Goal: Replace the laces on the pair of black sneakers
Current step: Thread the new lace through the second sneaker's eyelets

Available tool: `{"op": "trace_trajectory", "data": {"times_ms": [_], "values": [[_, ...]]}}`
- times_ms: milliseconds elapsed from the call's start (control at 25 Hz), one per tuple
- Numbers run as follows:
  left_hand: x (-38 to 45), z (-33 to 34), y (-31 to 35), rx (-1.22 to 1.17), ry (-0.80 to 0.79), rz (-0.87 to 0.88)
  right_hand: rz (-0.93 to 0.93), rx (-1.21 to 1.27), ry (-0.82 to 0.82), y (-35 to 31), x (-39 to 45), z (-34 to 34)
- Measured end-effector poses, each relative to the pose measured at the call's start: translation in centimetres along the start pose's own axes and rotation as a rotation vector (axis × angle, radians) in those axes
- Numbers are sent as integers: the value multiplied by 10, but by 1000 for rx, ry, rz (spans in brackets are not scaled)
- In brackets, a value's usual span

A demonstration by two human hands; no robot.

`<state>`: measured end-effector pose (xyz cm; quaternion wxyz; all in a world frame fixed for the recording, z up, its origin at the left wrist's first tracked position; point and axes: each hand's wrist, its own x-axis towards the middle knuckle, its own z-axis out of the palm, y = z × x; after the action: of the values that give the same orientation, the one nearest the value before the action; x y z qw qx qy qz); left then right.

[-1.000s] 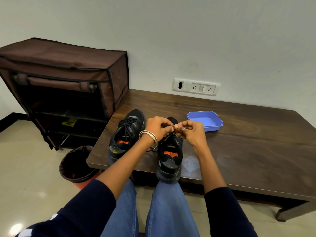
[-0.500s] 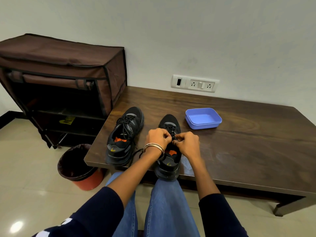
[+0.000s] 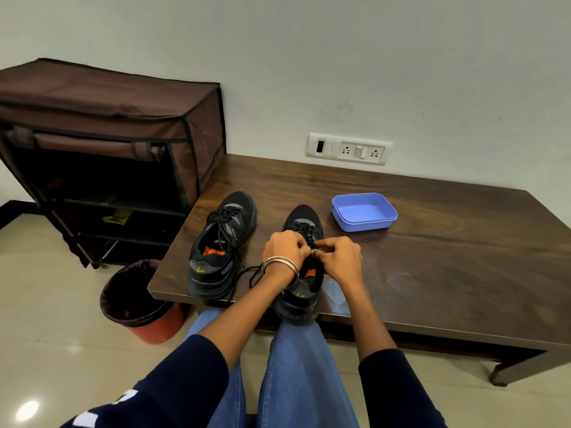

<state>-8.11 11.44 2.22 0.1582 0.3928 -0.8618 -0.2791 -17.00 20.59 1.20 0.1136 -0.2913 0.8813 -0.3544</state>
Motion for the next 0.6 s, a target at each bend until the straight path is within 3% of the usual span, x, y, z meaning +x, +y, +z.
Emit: {"op": "trace_trajectory", "data": {"times_ms": [240,600], "values": [[7,5,-5,-47,-36,19,-57,-53,-82,3,1,-2],[10,11,-5,-281,-81,-136,-1,193,-108,14,7,-4]]}}
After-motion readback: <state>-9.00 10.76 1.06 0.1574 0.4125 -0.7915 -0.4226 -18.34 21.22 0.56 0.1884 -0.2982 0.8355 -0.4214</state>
